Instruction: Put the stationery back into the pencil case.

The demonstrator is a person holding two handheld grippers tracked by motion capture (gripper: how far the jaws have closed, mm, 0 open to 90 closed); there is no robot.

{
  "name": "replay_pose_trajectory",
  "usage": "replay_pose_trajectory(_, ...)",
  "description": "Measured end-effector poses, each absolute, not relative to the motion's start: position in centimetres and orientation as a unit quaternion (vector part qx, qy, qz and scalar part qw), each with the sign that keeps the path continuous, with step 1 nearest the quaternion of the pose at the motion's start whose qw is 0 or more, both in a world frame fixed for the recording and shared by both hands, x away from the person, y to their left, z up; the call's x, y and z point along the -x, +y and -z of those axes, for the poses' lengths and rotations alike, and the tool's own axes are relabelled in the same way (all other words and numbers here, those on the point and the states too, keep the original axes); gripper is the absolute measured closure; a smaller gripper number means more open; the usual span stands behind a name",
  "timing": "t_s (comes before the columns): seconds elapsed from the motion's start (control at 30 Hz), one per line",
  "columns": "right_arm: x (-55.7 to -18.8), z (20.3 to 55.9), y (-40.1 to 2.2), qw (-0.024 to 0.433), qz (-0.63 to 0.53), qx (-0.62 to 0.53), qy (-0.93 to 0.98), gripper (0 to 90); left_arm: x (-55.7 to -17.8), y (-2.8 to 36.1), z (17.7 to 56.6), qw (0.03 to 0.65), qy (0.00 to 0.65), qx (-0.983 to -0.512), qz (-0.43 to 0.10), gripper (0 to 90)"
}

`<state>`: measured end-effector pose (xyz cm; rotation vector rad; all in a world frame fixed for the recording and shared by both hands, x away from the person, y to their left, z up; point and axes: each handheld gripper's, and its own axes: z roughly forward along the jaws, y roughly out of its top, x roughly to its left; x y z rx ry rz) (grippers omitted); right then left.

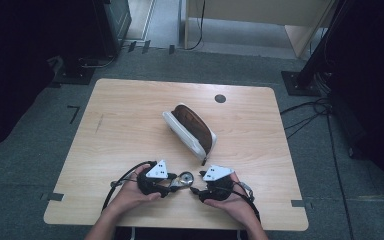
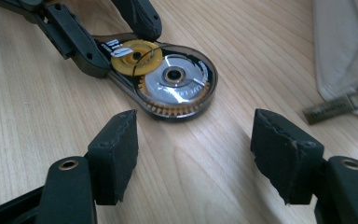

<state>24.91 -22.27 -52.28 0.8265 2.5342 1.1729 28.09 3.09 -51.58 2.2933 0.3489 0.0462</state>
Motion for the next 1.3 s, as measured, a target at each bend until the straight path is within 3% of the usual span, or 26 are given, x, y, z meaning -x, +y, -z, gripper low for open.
replay_pose_trajectory(0.43, -25.4, 52.3, -21.2, 0.093, -0.405, -0.220, 0.882, 30.4, -28.2, 3.3, 51.6, 0.405, 0.132, -0.905, 0.010, 53.3)
replay_pose_trajectory(1.07, -25.2, 52.2, -20.9, 0.110, -0.413, -0.171, 0.888, 41.5, -29.6, 4.0, 51.7, 0.416, 0.173, -0.889, 0.083, 56.1)
replay_pose_trajectory(1.3, -25.2, 52.2, -21.0, 0.100, -0.413, -0.176, 0.888, 42.6, -29.1, 4.1, 51.6, 0.409, 0.158, -0.897, 0.059, 55.5)
